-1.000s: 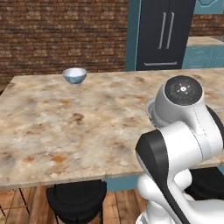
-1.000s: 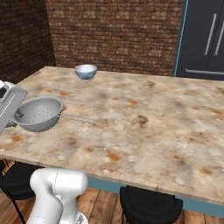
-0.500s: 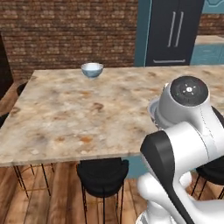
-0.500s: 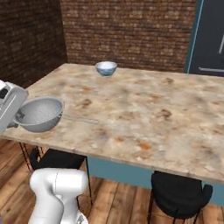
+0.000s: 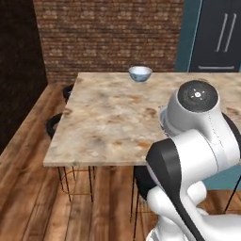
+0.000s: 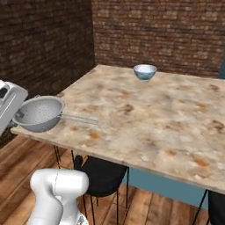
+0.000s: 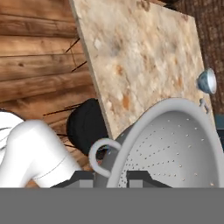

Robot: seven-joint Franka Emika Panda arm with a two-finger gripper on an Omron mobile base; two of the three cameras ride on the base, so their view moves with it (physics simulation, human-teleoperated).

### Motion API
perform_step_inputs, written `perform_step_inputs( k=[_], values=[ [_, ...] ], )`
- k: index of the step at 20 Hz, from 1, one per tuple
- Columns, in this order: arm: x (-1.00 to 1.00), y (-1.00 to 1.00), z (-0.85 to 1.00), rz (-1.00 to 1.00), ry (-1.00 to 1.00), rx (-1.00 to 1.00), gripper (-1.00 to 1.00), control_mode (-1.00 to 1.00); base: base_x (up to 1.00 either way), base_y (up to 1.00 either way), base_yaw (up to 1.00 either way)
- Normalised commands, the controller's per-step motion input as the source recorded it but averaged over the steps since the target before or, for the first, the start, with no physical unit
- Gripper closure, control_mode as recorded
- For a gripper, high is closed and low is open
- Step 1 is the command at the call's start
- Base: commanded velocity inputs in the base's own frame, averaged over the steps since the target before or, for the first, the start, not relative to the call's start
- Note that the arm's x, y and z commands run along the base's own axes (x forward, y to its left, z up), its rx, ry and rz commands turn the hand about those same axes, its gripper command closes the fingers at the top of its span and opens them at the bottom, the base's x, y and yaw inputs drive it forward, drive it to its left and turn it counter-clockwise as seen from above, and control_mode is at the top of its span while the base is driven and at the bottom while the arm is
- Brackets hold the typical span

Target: Open the cabinet and setup a tea strainer by placing it in the bowl upright.

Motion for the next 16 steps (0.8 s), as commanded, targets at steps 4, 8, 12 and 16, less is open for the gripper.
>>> perform_step_inputs(
  k=[4,8,12,16],
  values=[
    [0.00,0.00,0.00,0.00,0.00,0.00,1.00,1.00,-0.27,0.92,0.61],
    [0.00,0.00,0.00,0.00,0.00,0.00,1.00,1.00,-0.06,0.90,0.69],
    [0.00,0.00,0.00,0.00,0.00,0.00,1.00,1.00,0.28,0.83,0.62],
    [0.00,0.00,0.00,0.00,0.00,0.00,1.00,1.00,0.49,0.67,0.47]
  ],
)
